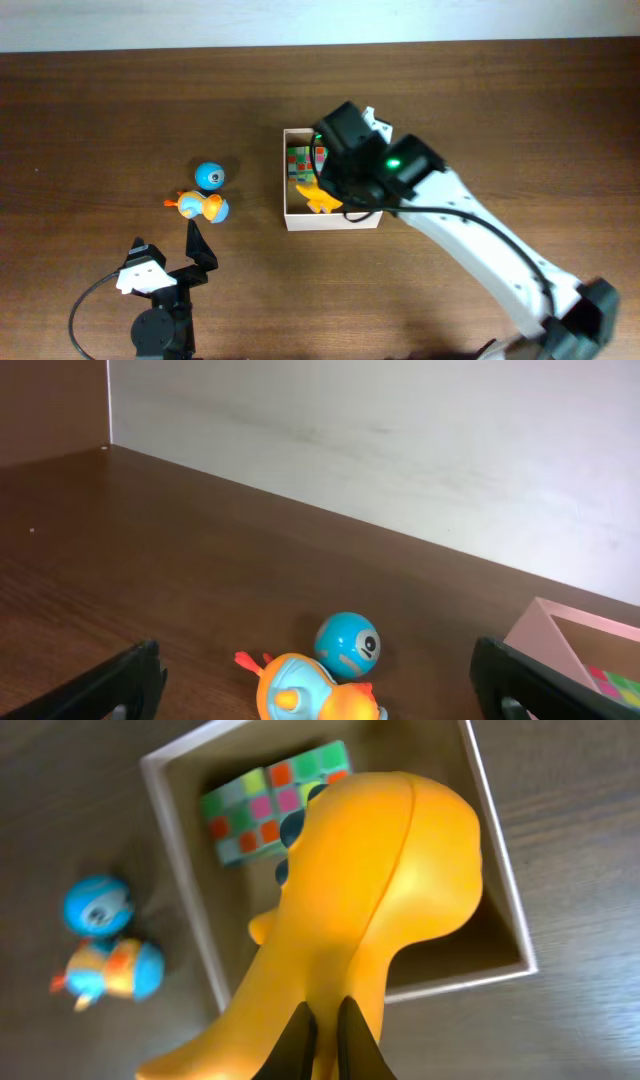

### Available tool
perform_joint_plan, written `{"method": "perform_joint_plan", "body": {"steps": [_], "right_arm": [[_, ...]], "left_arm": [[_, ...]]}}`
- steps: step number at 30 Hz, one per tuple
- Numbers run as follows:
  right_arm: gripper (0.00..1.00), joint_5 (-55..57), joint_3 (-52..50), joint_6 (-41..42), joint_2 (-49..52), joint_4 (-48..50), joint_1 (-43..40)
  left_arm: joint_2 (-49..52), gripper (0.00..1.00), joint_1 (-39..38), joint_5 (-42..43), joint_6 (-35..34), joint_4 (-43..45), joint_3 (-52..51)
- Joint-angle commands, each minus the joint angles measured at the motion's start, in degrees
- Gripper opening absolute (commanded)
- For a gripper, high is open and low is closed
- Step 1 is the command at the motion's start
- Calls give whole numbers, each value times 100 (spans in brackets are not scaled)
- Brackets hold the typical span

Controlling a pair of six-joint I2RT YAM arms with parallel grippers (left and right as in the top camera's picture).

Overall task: Pack container
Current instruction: 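Lift the dinosaur and carry it left into the box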

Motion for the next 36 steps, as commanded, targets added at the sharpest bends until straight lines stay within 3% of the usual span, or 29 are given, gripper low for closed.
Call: {"method": "perform_joint_plan", "body": {"steps": [1,8,22,31,32,36], "right_arm": [[4,437,109,730,435,162,44],[4,341,109,826,728,662,31],[4,61,103,1587,984,369,162],[4,57,103,1593,988,608,330],[7,55,103,1591,988,605,330],[41,52,103,1587,988,590,334]], "left_arm": [[-44,99,28,-39,87,13,-39],[-44,99,28,-39,87,13,-39],[-44,99,28,-39,87,13,-39],[-44,99,28,-39,90,13,-39],[-44,99,28,-39,87,13,-39],[-44,99,28,-39,87,13,-39]]}}
